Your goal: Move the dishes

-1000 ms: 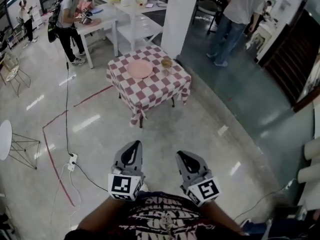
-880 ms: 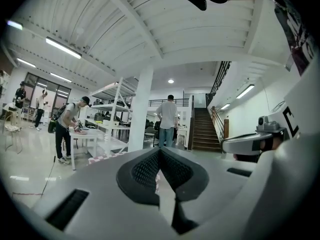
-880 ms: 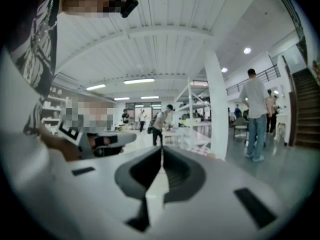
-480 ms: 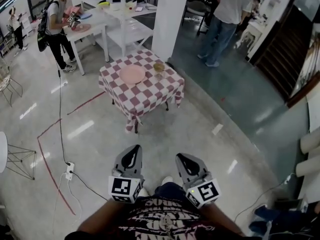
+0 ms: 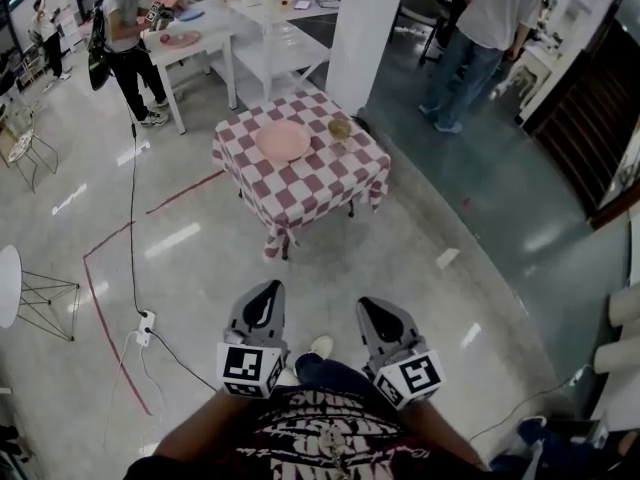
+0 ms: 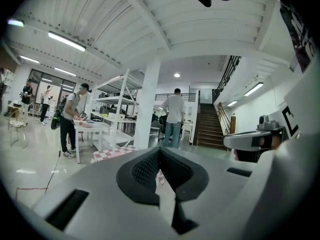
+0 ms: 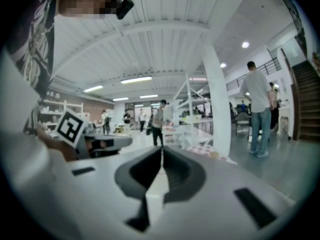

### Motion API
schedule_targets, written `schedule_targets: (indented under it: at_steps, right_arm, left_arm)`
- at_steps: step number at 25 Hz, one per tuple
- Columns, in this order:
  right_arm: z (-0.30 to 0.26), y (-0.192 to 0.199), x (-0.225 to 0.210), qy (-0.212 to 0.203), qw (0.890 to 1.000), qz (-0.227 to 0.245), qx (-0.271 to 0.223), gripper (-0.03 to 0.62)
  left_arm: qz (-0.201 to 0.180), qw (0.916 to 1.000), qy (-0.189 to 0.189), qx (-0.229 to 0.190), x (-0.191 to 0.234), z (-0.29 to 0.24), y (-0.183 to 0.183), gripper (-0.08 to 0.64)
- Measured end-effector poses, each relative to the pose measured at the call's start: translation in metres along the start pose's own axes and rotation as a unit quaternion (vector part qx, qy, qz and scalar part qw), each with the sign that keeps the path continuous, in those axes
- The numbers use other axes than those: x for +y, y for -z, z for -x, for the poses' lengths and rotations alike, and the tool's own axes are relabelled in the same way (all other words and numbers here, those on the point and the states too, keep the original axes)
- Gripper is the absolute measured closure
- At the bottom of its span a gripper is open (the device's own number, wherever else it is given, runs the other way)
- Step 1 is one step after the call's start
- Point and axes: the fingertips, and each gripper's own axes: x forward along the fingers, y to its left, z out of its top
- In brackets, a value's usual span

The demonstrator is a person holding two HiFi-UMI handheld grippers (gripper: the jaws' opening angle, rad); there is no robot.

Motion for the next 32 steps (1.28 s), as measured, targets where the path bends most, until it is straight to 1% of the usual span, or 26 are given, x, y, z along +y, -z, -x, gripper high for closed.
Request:
schedule_targets:
  at_steps: [4,6,10,15,21,24,27,29,32]
  right_arm:
    - [-0.027,-0.005,-0.014,-0.014,1.0,0.001,-0.002,0.557]
    - [-0.039,-0.004,-0.021,-0.021,1.0,-0.003,0.001,0.557]
    - [-0.053,-0.008,-0.038,-0.026,1.0,-0.004,-0.003,0.557]
    - [-0.06,-0.004,-0.065,-0.021,1.0,-0.014,-0.005,0.557]
    - [-0.065,-0.006,-0.098,-0.025,1.0,-0.015,-0.012,0.557]
    - [-0.069,-0.013,-0.119,-0.027,0.999,-0.019,-0.018,0.557]
    - [-0.07,-0.023,-0.135,-0.028,0.999,-0.02,-0.022,0.557]
    - [-0.072,-0.021,-0.141,-0.031,0.999,-0.02,-0.019,0.557]
    - [-0.075,-0.014,-0.146,-0.038,0.999,-0.023,-0.013,0.557]
  left_arm:
    - [-0.007,0.9998,-0.016,-0.002,0.014,-0.021,-0.007,0.531]
    - [-0.003,0.9997,-0.022,0.005,0.02,-0.033,-0.005,0.531]
    - [-0.005,0.9996,-0.027,0.007,0.024,-0.054,-0.008,0.531]
    - [-0.013,0.9996,-0.018,0.015,0.015,-0.085,-0.004,0.531]
    - [-0.028,0.9996,-0.008,0.001,-0.002,-0.124,-0.018,0.531]
    - [-0.03,0.9995,-0.012,0.0,-0.007,-0.142,-0.021,0.531]
    - [-0.032,0.9993,-0.017,-0.009,-0.012,-0.153,-0.031,0.531]
    - [-0.033,0.9992,-0.018,-0.015,-0.017,-0.16,-0.034,0.531]
    - [-0.035,0.9992,-0.016,-0.012,-0.022,-0.167,-0.033,0.531]
